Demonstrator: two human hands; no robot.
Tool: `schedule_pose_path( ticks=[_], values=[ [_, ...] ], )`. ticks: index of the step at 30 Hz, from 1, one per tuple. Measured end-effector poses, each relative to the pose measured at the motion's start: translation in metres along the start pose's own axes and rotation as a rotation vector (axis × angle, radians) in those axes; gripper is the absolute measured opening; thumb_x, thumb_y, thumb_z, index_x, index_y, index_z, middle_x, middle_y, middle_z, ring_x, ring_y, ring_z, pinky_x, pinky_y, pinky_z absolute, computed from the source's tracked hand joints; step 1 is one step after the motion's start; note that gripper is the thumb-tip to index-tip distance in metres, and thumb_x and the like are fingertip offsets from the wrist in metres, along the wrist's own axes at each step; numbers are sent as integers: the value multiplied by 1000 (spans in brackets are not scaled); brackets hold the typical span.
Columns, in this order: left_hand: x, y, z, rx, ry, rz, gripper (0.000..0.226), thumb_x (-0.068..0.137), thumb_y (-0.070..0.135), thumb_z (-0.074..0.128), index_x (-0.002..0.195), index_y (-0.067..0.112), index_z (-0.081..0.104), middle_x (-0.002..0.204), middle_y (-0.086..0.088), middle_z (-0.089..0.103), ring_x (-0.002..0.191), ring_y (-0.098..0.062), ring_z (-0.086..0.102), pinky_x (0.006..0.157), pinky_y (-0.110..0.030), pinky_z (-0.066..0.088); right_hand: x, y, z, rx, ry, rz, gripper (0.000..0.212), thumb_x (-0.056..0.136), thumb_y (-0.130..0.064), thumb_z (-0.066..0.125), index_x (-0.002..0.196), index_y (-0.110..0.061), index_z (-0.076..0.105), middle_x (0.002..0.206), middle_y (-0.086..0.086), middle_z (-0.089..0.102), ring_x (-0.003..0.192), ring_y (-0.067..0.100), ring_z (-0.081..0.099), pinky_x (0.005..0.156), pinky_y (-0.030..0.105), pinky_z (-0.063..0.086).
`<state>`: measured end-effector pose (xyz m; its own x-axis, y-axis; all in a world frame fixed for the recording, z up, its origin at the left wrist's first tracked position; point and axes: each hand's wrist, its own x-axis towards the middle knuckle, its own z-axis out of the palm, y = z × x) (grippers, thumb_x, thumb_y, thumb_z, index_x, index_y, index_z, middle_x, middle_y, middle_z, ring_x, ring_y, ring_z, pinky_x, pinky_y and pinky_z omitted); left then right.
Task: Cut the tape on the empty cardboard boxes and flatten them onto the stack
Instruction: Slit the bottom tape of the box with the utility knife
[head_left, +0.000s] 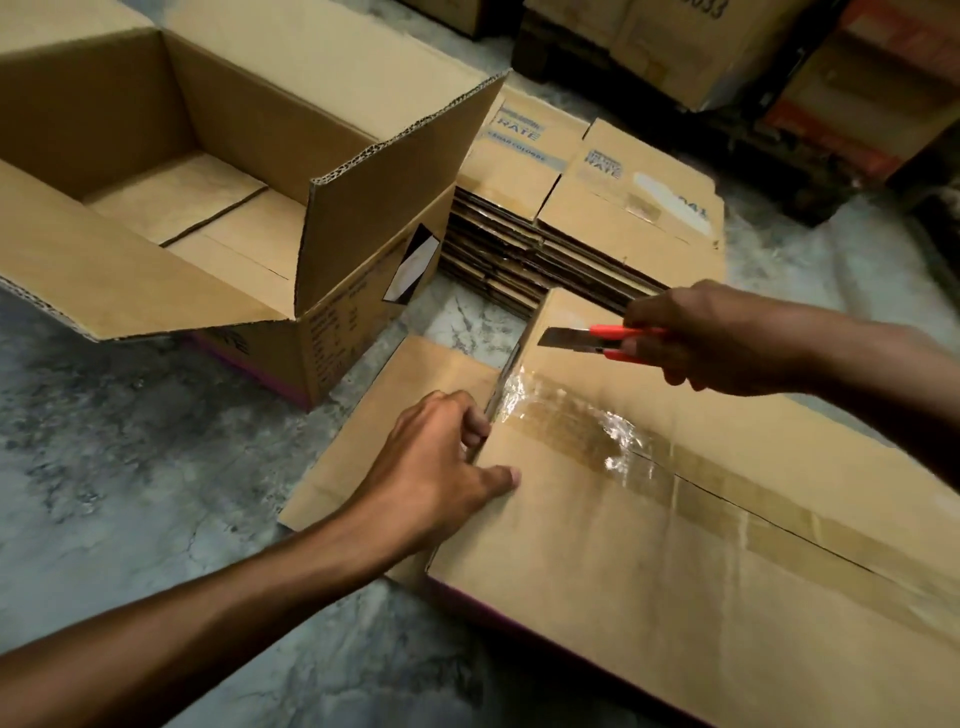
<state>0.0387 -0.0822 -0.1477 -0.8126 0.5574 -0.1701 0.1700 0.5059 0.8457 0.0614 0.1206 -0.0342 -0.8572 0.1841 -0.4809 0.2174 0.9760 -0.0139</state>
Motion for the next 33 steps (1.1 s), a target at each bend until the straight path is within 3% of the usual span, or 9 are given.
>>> schedule_pose_path(
  ticks=[5, 9, 13, 18, 22, 26, 33],
  values=[
    [4, 0, 7, -191, -4, -160, 35, 67, 19, 83, 91, 19, 57, 83, 5, 50, 68, -7, 47, 56, -21, 37, -12, -12, 12, -95, 34, -43, 18, 95, -31, 49, 104, -22, 61, 76, -2, 59, 71, 19, 62, 65, 42, 54],
    [5, -2, 9, -385, -48, -306, 36, 68, 10, 83, 93, 14, 57, 85, -1, 53, 75, -15, 58, 66, -30, 54, -15, -20, 15, -125, 58, -58, 23, 94, -35, 48, 108, -22, 62, 77, -2, 59, 75, 22, 63, 71, 44, 56],
    [4, 4, 9, -529, -83, -358, 30, 71, -3, 77, 89, 11, 57, 68, 0, 56, 51, -4, 59, 47, -16, 50, -13, -24, 18, -141, 79, -73, 25, 95, -35, 47, 111, -22, 61, 76, -4, 56, 73, 19, 60, 63, 36, 49],
    [4, 4, 10, -551, -77, -356, 33, 71, -6, 76, 94, 9, 56, 68, 1, 50, 47, -2, 57, 43, -14, 47, -7, -25, 25, -190, 116, -76, 26, 95, -35, 48, 114, -21, 60, 73, -5, 51, 60, 11, 47, 48, 27, 33],
    [5, 1, 12, -559, -80, -357, 36, 71, -6, 76, 97, 8, 55, 68, 1, 47, 50, -5, 54, 43, -13, 47, -7, -28, 29, -225, 131, -81, 27, 95, -36, 48, 112, -19, 61, 73, -4, 51, 59, 12, 47, 46, 26, 34],
    [6, -1, 13, -559, -96, -354, 35, 72, -7, 75, 94, 9, 53, 69, 1, 46, 57, -7, 50, 43, -13, 46, -8, -32, 37, -313, 209, -113, 16, 96, -27, 50, 103, -18, 60, 63, -6, 37, 53, 9, 37, 44, 25, 27],
    [11, -4, 15, -540, -119, -341, 34, 73, -4, 75, 90, 14, 52, 71, 1, 44, 61, -9, 48, 49, -17, 44, -11, -29, 47, -331, 246, -127, 17, 97, -23, 48, 107, -16, 60, 61, -7, 33, 51, 6, 32, 43, 22, 18]
  ],
)
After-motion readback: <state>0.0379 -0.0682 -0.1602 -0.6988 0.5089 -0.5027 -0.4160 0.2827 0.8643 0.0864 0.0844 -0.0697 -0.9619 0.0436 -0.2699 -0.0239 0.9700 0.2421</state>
